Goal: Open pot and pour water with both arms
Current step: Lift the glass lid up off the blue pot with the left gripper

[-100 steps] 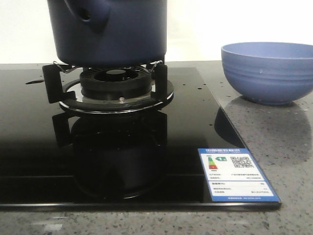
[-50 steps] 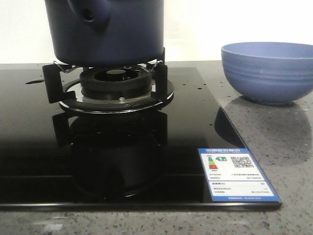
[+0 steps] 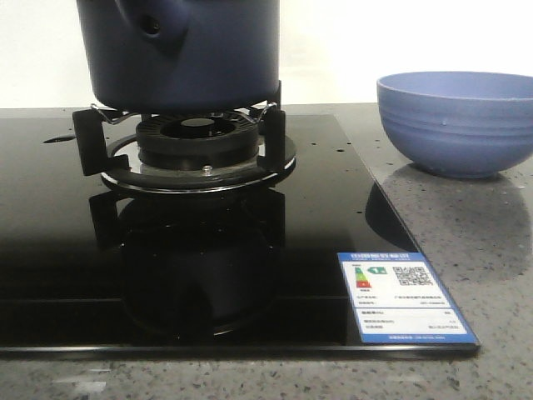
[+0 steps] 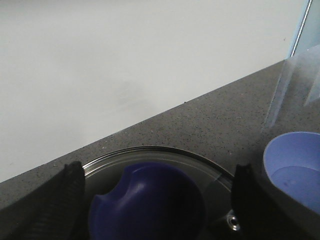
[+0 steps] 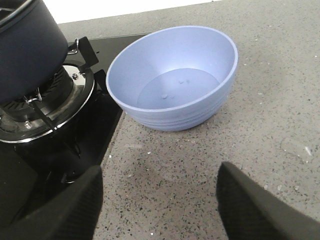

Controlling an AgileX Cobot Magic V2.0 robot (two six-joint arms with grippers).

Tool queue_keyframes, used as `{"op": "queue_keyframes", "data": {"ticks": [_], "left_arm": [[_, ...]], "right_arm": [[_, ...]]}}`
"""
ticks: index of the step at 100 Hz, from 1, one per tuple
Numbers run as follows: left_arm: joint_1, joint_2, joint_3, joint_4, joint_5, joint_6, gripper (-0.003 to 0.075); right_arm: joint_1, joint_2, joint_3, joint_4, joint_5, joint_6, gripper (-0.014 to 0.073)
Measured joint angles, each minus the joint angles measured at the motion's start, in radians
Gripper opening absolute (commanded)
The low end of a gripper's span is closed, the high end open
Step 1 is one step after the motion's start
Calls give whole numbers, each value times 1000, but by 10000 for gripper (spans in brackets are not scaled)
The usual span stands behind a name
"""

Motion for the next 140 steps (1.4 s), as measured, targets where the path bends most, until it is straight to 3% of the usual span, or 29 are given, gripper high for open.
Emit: {"op": "queue_keyframes", "data": {"ticks": [65, 101, 140], "left_arm": [[0, 64, 0, 2, 13, 0, 552], [2, 66, 0, 2, 7, 0, 328], [2, 66, 0, 2, 7, -4, 314]], "right_arm": [[0, 0, 0, 0, 2, 0, 440], [0, 0, 0, 0, 2, -2, 440], [0, 0, 0, 0, 2, -2, 440]]}}
